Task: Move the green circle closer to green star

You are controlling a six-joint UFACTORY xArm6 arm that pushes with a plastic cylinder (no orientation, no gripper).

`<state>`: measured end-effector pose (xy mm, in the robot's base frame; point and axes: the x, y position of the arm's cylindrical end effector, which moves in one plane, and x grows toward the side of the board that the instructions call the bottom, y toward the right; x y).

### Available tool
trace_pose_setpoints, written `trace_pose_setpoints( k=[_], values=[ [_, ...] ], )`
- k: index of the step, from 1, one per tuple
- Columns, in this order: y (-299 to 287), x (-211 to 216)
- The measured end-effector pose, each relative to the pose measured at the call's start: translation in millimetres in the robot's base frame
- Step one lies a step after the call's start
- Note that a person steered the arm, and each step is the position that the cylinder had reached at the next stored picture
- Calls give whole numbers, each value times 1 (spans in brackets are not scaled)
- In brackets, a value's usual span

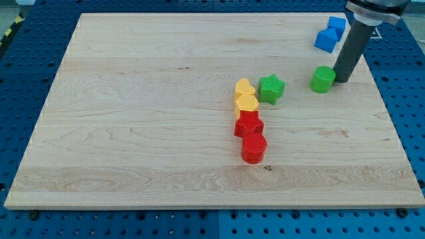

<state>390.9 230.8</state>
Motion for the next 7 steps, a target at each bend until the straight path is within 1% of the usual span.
trace_pose_setpoints(
  k=[2, 5, 7],
  values=[
    [-7, 0],
    [-39, 23],
    [-52, 26]
  ],
)
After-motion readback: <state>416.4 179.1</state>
